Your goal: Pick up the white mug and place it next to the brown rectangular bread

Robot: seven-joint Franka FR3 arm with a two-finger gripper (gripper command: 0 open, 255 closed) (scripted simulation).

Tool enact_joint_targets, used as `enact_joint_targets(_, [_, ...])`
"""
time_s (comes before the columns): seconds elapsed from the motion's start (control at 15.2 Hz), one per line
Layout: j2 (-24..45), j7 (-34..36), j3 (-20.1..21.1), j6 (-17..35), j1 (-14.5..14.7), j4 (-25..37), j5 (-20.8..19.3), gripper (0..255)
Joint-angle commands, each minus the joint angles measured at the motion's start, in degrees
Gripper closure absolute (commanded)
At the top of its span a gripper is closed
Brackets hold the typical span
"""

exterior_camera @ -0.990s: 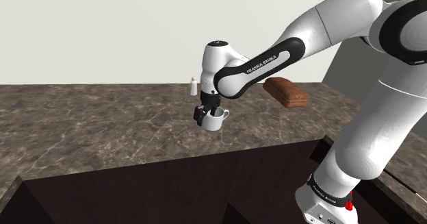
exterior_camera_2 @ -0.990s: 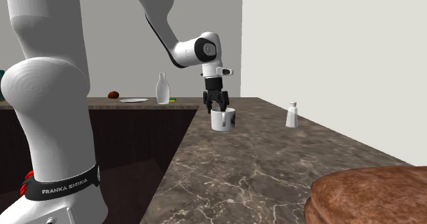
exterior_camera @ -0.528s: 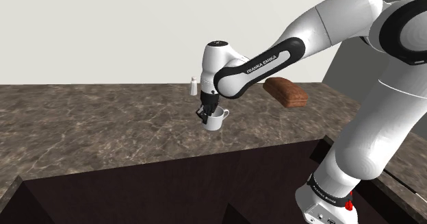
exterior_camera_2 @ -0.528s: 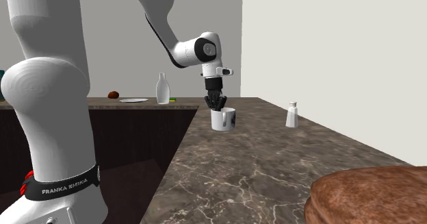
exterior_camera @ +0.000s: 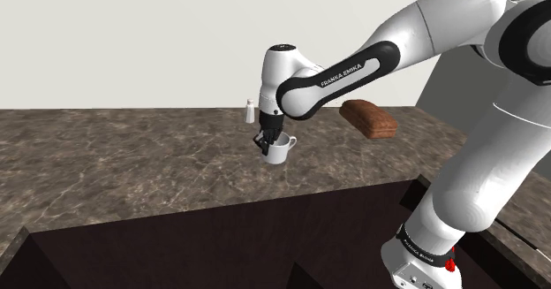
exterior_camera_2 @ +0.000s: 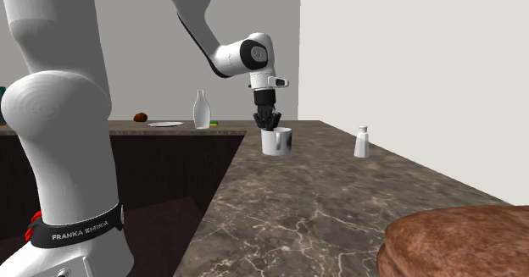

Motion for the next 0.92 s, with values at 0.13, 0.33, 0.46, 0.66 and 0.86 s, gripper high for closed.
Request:
enact_joint_targets(0.13, [-1.7, -0.8, -0.1, -3.1, 0.0, 1.5, 0.9, 255])
enact_joint_targets(0.33, [-2.9, -1.3, -0.2, -5.4, 0.0, 2.7, 1.4, 255])
enact_joint_targets(0.46, [-3.6, -1.7, -0.2, -6.9, 0.1, 3.6, 1.8, 255])
enact_joint_targets(0.66, [-4.5, -2.1, -0.3, -9.2, 0.1, 5.0, 2.2, 255])
enact_joint_targets(0.86, [-5.4, -2.5, -0.4, -11.5, 0.1, 6.5, 2.6, 255])
